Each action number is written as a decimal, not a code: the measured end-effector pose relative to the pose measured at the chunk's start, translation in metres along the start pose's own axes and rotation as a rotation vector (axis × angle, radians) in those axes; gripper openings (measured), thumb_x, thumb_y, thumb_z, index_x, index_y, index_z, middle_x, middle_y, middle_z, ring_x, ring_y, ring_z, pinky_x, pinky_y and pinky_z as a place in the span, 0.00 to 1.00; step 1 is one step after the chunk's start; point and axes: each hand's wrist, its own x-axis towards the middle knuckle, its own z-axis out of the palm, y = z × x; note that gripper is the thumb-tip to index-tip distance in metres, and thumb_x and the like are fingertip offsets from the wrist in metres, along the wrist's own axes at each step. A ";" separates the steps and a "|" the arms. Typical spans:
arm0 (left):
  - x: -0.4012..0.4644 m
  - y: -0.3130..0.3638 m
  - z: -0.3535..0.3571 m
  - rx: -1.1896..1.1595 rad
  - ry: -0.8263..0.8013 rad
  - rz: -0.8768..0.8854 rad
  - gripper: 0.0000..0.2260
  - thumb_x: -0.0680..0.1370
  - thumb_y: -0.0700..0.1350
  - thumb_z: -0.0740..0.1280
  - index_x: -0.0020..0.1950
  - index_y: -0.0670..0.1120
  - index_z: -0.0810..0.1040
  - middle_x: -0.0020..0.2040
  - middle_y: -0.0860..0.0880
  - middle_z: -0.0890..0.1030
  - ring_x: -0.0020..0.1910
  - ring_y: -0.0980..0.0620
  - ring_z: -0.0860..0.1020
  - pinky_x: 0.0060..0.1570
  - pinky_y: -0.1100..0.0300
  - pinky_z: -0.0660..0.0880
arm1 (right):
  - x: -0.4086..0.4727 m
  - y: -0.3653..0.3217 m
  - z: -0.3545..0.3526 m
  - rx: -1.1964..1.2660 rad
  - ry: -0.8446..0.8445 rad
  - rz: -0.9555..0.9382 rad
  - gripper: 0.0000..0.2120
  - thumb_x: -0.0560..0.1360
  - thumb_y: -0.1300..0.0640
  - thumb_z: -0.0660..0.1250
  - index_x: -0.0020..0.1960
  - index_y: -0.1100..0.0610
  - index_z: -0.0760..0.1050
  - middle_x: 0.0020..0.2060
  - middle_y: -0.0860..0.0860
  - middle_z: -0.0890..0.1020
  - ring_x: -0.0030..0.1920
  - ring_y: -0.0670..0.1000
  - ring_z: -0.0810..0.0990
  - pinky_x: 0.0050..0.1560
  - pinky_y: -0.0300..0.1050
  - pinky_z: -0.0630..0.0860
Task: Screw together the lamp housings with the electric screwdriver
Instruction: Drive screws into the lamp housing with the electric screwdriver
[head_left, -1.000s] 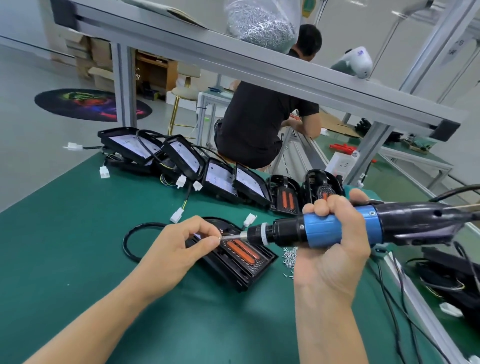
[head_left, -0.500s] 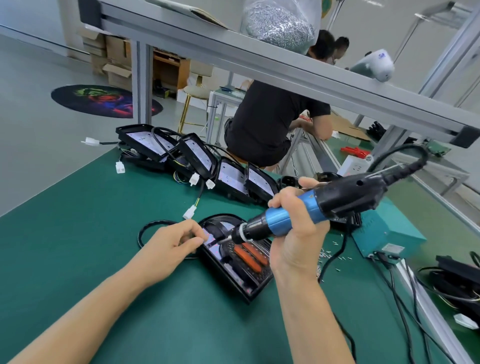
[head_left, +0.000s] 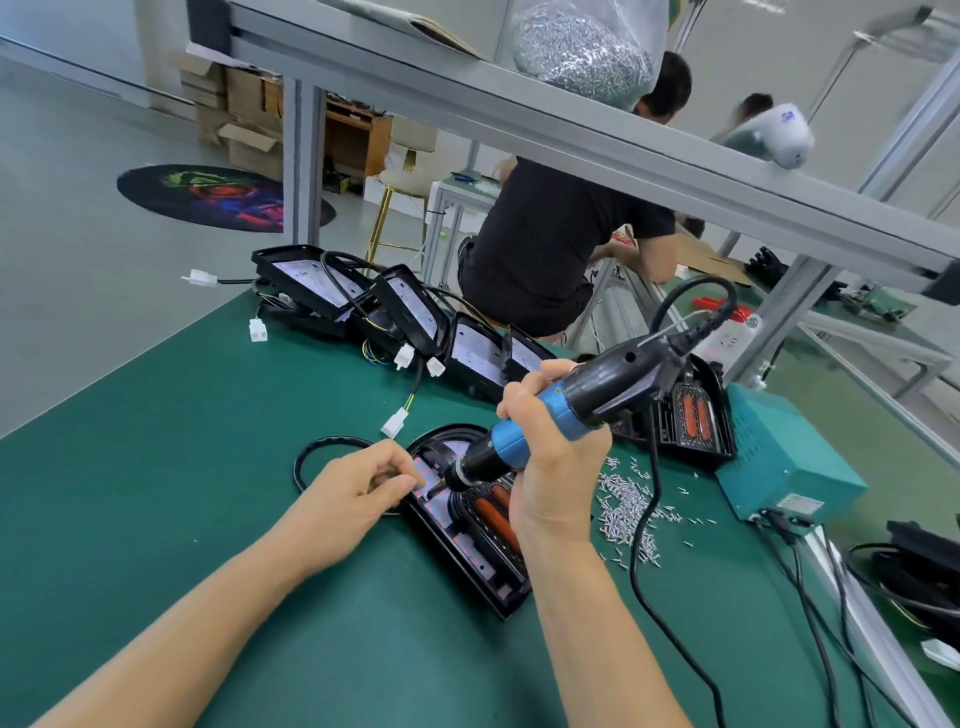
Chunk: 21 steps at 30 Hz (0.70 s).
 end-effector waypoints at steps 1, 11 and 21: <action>0.000 0.000 0.000 -0.007 0.003 -0.009 0.05 0.79 0.39 0.64 0.46 0.45 0.78 0.45 0.53 0.84 0.43 0.60 0.79 0.50 0.64 0.75 | 0.000 0.000 0.000 -0.013 -0.003 0.002 0.14 0.65 0.67 0.69 0.38 0.48 0.76 0.33 0.48 0.74 0.35 0.51 0.71 0.42 0.43 0.72; 0.003 0.001 0.001 0.031 0.011 -0.026 0.05 0.79 0.40 0.64 0.44 0.47 0.77 0.44 0.53 0.84 0.44 0.57 0.80 0.52 0.58 0.76 | -0.004 -0.005 0.003 -0.020 -0.008 -0.009 0.12 0.66 0.68 0.69 0.39 0.52 0.74 0.33 0.49 0.74 0.35 0.51 0.71 0.41 0.41 0.72; 0.008 0.015 0.003 0.317 0.027 0.027 0.07 0.77 0.42 0.66 0.40 0.51 0.76 0.36 0.51 0.81 0.38 0.47 0.76 0.46 0.50 0.74 | -0.016 -0.044 -0.039 0.163 0.306 -0.137 0.16 0.66 0.67 0.66 0.52 0.55 0.71 0.30 0.49 0.75 0.33 0.49 0.74 0.40 0.42 0.75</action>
